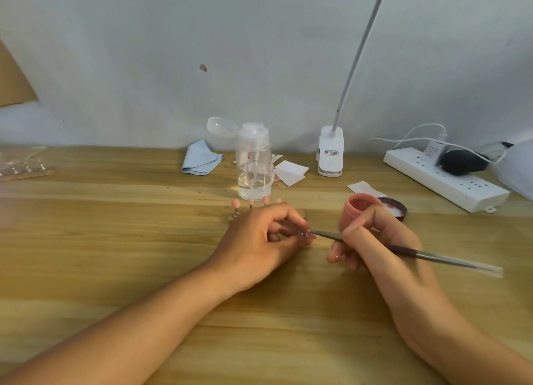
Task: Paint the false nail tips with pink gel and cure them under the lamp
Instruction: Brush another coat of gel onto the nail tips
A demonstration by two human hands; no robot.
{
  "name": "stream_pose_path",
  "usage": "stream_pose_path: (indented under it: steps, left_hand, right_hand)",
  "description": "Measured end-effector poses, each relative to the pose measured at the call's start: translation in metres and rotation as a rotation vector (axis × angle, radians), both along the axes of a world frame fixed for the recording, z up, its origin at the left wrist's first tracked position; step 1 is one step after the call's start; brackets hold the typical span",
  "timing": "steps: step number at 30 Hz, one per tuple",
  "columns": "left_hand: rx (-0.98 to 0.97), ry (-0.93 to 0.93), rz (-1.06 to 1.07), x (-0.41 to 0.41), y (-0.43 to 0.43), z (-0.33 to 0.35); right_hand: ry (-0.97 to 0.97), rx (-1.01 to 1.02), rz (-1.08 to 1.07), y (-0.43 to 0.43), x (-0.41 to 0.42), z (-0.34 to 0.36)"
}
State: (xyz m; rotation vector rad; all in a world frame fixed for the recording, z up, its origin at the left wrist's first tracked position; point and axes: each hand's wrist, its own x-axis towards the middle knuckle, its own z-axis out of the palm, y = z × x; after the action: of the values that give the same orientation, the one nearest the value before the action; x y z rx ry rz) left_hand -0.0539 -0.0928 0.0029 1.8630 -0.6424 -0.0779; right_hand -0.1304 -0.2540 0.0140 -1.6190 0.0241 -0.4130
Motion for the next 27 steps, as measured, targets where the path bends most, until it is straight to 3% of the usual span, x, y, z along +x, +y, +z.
stream_pose_path:
  steps: [12,27]
  left_hand:
    - [-0.035,0.023,-0.010,0.0001,-0.0003,-0.0009]
    - [-0.027,0.031,-0.009,0.0007,-0.0001,-0.0013]
  right_hand:
    - [-0.027,0.019,-0.095,-0.0020,-0.0004,0.0016]
    - [-0.023,-0.004,-0.066,0.0009,-0.0023,0.0028]
